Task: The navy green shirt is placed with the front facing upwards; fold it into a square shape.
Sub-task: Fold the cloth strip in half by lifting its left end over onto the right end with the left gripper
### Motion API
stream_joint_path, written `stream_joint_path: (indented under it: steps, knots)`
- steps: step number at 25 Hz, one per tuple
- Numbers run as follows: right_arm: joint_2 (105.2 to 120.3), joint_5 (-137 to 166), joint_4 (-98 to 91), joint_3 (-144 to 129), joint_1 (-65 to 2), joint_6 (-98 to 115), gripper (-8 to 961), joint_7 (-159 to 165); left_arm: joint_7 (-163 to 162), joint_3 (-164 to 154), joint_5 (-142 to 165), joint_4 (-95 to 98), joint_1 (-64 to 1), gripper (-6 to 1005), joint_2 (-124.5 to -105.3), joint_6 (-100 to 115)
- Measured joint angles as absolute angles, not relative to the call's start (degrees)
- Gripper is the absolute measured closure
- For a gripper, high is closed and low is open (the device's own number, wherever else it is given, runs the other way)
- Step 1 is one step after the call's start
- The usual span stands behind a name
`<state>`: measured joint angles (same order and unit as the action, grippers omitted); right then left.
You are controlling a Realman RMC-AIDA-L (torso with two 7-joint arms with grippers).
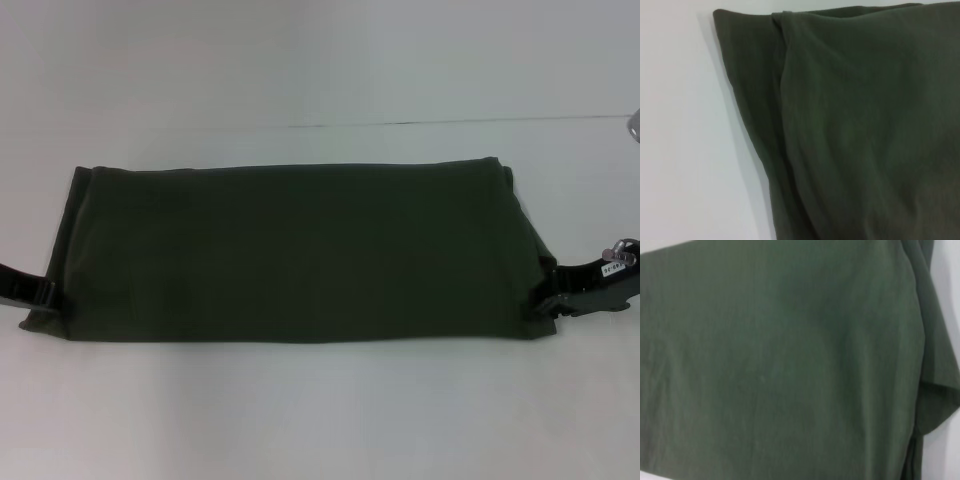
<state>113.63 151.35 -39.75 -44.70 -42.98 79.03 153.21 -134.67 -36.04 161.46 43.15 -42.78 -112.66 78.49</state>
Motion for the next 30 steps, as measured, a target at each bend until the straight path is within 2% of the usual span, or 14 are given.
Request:
stream_joint_path:
  steps: [2, 7, 13, 30]
  knots:
    - [113.63, 151.35, -39.71, -45.09, -42.98, 79.02, 485, 153.32, -134.65, -36.03, 161.46, 43.16, -42.78, 953, -112.66, 78.49]
    - [113.63, 151.61, -39.92, -45.82, -42.98, 79.01, 730, 153.71, -134.59, -35.97, 161.46, 43.16, -42.76, 952, -112.67, 78.46]
    - [113.19, 151.78, -39.95, -45.81, -42.98, 79.7, 908, 153.45, -134.63, -35.95, 161.46, 43.37, -42.71, 952, -112.66, 79.19]
    - [112.38, 151.97, -40.18, -45.85, -42.54, 88.59, 901, 150.45, -134.23, -35.71, 161.94, 47.88, -41.35, 952, -112.49, 90.97]
